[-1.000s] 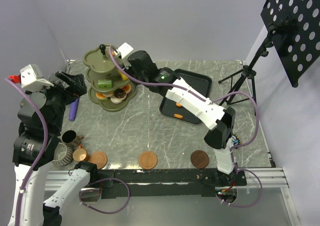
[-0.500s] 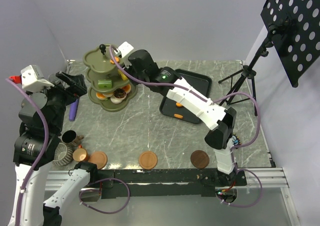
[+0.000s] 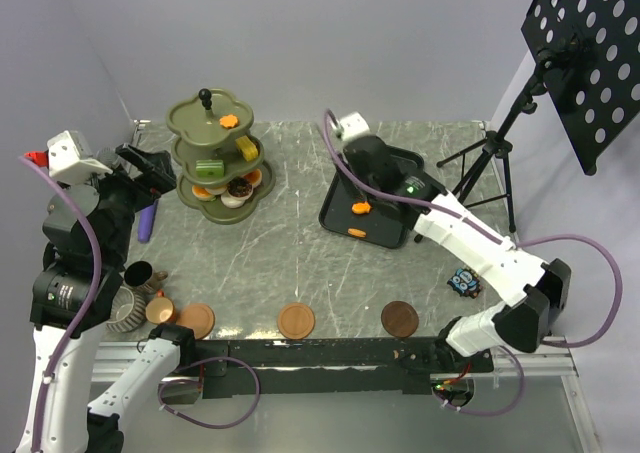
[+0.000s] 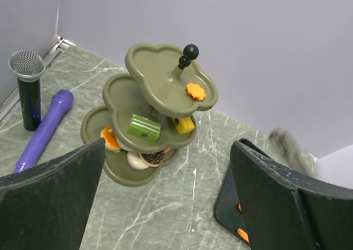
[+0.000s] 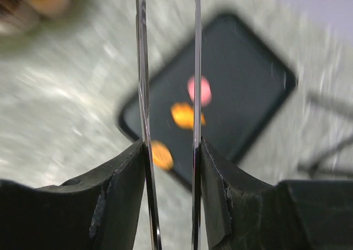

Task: Serve the afternoon tea

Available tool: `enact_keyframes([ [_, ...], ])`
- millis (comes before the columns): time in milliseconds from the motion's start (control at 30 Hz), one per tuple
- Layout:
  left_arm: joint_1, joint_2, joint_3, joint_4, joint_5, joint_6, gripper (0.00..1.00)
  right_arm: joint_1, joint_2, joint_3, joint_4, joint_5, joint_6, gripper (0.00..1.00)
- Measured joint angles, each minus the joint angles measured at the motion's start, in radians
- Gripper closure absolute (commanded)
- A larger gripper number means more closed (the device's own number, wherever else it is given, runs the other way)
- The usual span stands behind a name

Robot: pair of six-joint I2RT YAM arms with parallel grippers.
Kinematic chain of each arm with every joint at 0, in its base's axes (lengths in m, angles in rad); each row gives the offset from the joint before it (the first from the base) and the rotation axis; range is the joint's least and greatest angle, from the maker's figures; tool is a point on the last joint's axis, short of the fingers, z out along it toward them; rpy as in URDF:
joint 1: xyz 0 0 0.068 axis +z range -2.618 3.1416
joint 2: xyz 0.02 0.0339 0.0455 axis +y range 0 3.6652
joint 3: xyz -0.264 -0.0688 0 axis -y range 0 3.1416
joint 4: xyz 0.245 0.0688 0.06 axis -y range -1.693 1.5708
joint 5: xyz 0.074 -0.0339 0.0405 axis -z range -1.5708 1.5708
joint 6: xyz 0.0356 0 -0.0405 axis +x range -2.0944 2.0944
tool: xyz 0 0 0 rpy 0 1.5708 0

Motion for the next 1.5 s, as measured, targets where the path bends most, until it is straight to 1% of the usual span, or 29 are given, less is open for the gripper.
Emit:
enact_keyframes([
  [33,0.0,0.0,0.0,0.001,0.0,0.0,0.0,-0.027,-0.027,-0.078,-0.005,0.0,0.027,0.52],
  [200,0.0,0.001,0.0,0.003,0.005,0.0,0.0,-0.103,-0.053,-0.314,-0.034,-0.026,0.106,0.51],
  [267,0.0,0.002,0.0,0.008,0.011,0.0,0.0,-0.119,-0.053,-0.371,-0.047,-0.043,0.123,0.51],
  [400,0.0,0.003,0.0,0.008,0.018,0.0,0.0,-0.126,-0.053,-0.42,-0.049,-0.058,0.138,0.51],
  [600,0.0,0.003,0.0,0.008,0.018,0.0,0.0,-0.137,-0.05,-0.459,-0.027,-0.074,0.152,0.5],
  [833,0.0,0.003,0.0,0.008,0.019,-0.001,0.0,-0.181,-0.008,-0.46,0.006,-0.081,0.152,0.48],
  [1100,0.0,0.003,0.0,0.008,0.019,-0.001,0.0,-0.217,0.067,-0.459,0.033,-0.095,0.15,0.47],
  [1267,0.0,0.003,0.0,0.008,0.018,-0.001,0.0,-0.225,0.109,-0.456,0.04,-0.1,0.148,0.48],
  [1333,0.0,0.003,0.0,0.008,0.018,-0.001,0.0,-0.227,0.117,-0.453,0.039,-0.1,0.147,0.5],
  [1433,0.0,0.003,0.0,0.008,0.018,-0.001,0.0,-0.23,0.132,-0.436,0.042,-0.1,0.137,0.57],
  [1500,0.0,0.003,0.0,0.008,0.018,-0.001,0.0,-0.232,0.146,-0.422,0.047,-0.1,0.129,0.59],
])
